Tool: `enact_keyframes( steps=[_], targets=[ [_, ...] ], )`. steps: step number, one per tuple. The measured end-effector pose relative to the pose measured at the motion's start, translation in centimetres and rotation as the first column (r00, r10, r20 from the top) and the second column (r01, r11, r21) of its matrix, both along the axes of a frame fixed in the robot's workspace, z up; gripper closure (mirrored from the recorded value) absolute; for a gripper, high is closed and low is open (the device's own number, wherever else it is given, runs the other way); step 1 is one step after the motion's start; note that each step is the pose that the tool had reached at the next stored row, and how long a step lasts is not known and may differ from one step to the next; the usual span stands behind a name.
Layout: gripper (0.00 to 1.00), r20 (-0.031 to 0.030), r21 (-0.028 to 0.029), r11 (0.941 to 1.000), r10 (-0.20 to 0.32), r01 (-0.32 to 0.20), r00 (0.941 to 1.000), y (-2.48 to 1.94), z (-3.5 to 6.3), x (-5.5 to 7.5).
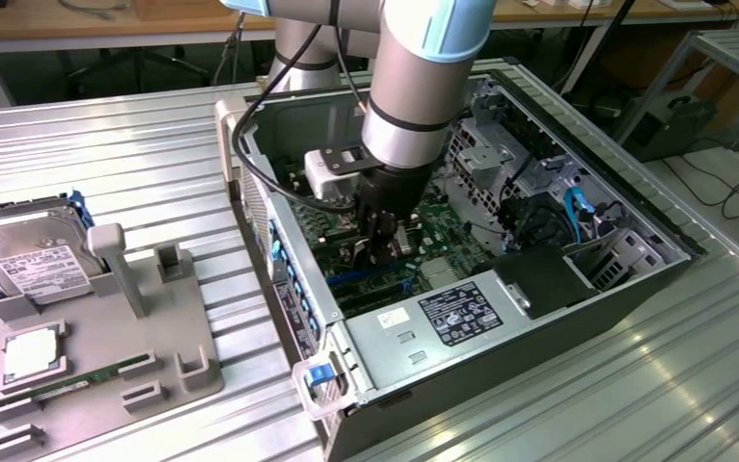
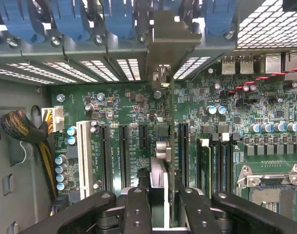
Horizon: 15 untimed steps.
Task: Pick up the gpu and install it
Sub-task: 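Insert the gpu into the slot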
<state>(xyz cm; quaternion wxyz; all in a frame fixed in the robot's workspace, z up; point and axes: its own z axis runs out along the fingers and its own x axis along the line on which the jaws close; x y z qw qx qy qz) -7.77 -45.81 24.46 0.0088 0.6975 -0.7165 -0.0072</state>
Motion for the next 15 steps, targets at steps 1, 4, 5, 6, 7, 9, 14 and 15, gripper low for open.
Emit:
enact_keyframes(
  steps=[1,4,5,6,7,9,14,15],
  targets=[
    [0.72,-0.0001,0.0000,1.0000,0.000,0.000,1.0000,0.00,0.00,0.04],
    [0.72,-0.0001,-0.0002,1.0000,0.000,0.000,1.0000,0.00,0.01,0.07],
    [0.72,-0.0001,-0.0001,1.0000,0.000,0.000,1.0000,0.01,0.00,0.08],
    [0.72,0.0000,0.0000,1.0000,0.000,0.000,1.0000,0.02,0.00,0.08],
    [0.72,0.0000,0.0000,1.0000,0.000,0.000,1.0000,0.03,0.00,0.08],
    [0.72,-0.0001,-0.0002,1.0000,0.000,0.000,1.0000,0.08,0.01,0.07],
    [0.72,-0.0001,-0.0001,1.0000,0.000,0.000,1.0000,0.12,0.01,-0.03],
    [0.72,-0.0001,-0.0002,1.0000,0.000,0.000,1.0000,0.12,0.01,-0.05]
  ],
)
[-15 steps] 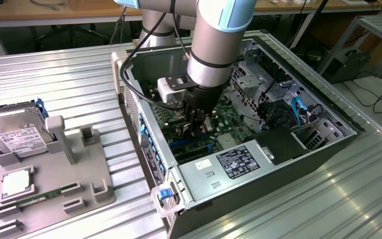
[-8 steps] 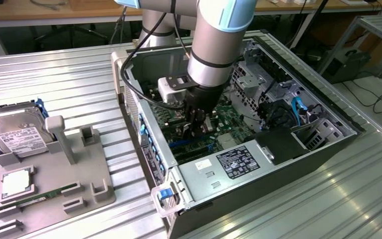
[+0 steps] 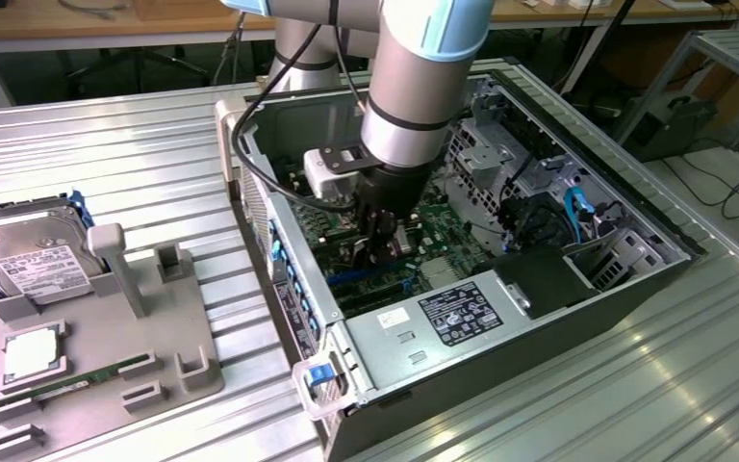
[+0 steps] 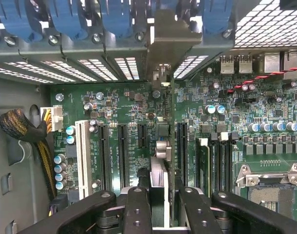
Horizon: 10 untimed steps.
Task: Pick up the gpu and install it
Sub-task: 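Insert the gpu into the slot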
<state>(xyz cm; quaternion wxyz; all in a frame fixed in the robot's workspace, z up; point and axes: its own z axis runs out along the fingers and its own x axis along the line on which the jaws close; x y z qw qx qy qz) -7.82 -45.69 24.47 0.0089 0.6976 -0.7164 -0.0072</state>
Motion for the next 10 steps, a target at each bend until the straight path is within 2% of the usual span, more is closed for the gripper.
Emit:
enact_keyframes(
  steps=[4,10],
  targets=[
    [0.72,0.0000,0.0009,1.0000,0.000,0.000,1.0000,-0.01,-0.07,-0.03],
    [0.72,-0.0001,0.0051,1.0000,0.000,0.000,1.0000,-0.01,-0.54,-0.04]
  ],
)
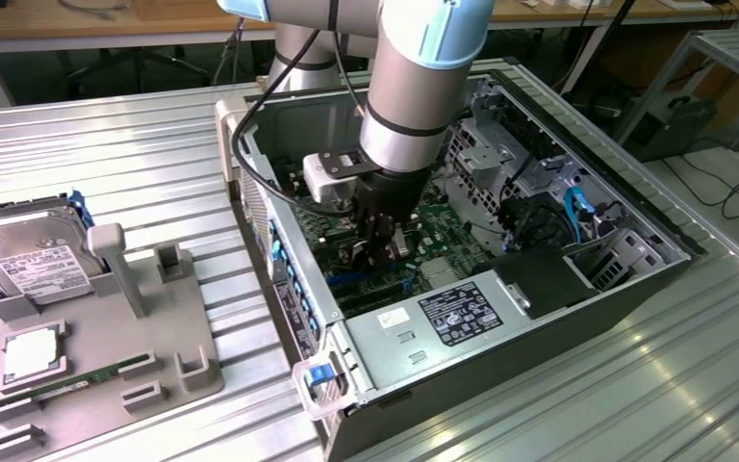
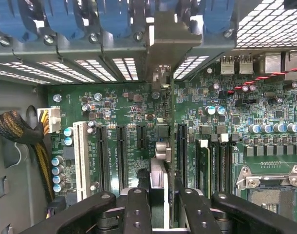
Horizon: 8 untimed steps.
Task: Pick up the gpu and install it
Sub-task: 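Insert the gpu into the slot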
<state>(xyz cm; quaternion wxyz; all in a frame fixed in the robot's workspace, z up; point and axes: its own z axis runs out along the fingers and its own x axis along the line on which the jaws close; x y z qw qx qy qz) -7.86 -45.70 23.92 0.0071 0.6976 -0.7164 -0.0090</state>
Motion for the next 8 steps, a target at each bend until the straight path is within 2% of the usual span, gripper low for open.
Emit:
enact_keyframes(
  steps=[2,5,6,8],
  targets=[
    [0.72,-0.0005,0.0002,1.0000,0.000,0.000,1.0000,-0.02,-0.35,-0.01],
    [0.72,-0.0001,0.0036,1.0000,0.000,0.000,1.0000,-0.01,-0.59,-0.02],
    [0.72,0.0016,0.0074,1.0000,0.000,0.000,1.0000,0.04,-0.69,0.01],
    [0.72,0.0005,0.0055,1.0000,0.000,0.000,1.0000,0.01,-0.61,-0.01]
  ],
)
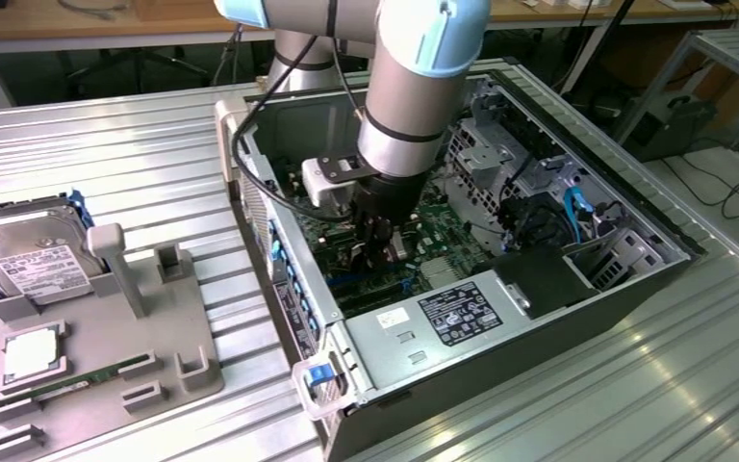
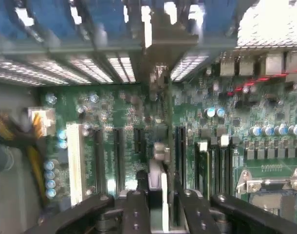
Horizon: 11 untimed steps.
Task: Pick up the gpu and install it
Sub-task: 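Insert the gpu into the slot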
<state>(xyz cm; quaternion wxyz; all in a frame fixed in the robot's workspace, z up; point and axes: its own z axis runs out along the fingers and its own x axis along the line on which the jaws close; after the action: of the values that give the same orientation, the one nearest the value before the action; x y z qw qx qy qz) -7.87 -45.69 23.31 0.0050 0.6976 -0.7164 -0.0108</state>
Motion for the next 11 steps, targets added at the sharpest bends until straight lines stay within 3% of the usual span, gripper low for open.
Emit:
enact_keyframes(
  steps=[11],
  targets=[
    [0.72,-0.0005,-0.0001,1.0000,0.000,0.000,1.0000,-0.01,0.20,-0.01]
  ],
)
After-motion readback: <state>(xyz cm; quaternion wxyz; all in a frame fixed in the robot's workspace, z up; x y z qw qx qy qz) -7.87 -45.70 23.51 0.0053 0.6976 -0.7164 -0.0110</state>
